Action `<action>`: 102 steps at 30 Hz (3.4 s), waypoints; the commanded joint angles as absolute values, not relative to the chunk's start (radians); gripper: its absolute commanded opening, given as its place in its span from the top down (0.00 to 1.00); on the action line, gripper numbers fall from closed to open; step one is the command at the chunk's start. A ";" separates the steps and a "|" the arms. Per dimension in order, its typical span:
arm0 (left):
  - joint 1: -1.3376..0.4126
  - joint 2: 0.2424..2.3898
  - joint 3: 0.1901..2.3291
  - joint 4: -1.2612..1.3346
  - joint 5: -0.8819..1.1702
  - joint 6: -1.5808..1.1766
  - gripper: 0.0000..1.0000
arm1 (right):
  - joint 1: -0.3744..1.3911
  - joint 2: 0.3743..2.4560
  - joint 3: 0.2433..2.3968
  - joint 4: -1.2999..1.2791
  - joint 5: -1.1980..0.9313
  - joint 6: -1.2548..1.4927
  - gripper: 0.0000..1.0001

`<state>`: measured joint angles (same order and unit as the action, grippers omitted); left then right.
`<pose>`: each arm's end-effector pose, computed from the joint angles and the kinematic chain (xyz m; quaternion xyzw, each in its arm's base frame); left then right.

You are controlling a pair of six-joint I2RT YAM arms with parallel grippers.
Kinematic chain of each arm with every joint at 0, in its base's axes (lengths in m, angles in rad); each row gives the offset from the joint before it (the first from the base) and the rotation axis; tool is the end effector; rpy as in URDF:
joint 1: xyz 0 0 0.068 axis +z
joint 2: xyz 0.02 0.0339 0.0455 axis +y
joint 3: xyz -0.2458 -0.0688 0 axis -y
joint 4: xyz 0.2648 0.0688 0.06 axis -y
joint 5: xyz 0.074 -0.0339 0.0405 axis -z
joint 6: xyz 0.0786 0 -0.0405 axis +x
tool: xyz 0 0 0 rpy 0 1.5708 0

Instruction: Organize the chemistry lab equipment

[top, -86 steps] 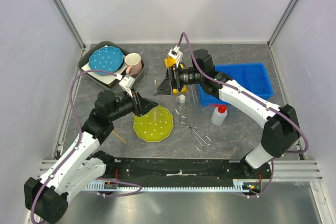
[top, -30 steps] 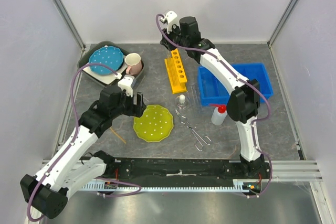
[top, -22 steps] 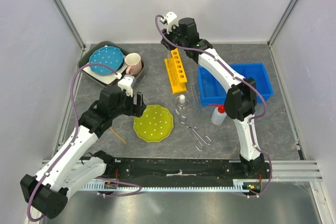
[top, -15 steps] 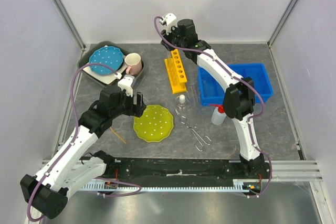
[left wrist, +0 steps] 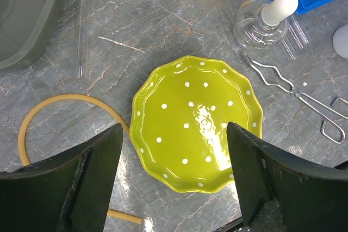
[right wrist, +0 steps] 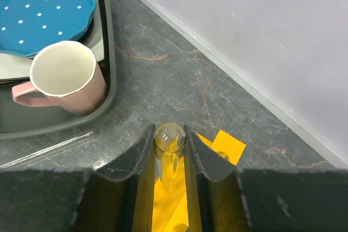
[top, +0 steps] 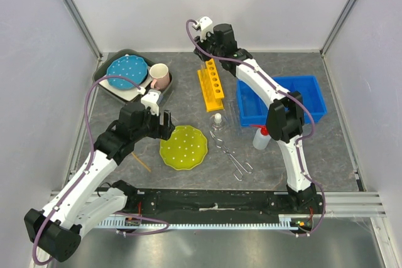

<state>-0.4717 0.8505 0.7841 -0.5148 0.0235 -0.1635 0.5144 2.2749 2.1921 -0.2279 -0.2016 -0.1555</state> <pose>0.2251 -0.1169 0.2568 0.1406 0.8687 -0.1581 0.4478 0.5074 0.3049 0.2926 -0.3203 0.7397 0.1846 0.5623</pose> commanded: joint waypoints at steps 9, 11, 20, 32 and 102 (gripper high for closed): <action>-0.468 0.841 0.784 -0.472 0.002 -0.126 0.16 | 0.491 2.269 2.108 -0.138 -0.229 -0.100 0.68; -0.468 0.842 0.784 -0.474 0.003 -0.126 0.17 | 0.491 2.267 2.094 -0.135 -0.235 -0.097 0.66; -0.468 0.842 0.782 -0.471 0.003 -0.126 0.16 | 0.488 2.235 2.065 -0.130 -0.258 -0.086 0.57; -0.465 0.850 0.782 -0.471 0.009 -0.133 0.16 | 0.473 1.894 1.901 -0.239 -0.432 -0.190 0.12; -0.296 2.048 1.451 -0.604 -0.224 -0.034 0.43 | 0.196 1.097 0.871 -0.222 -0.775 -0.270 0.02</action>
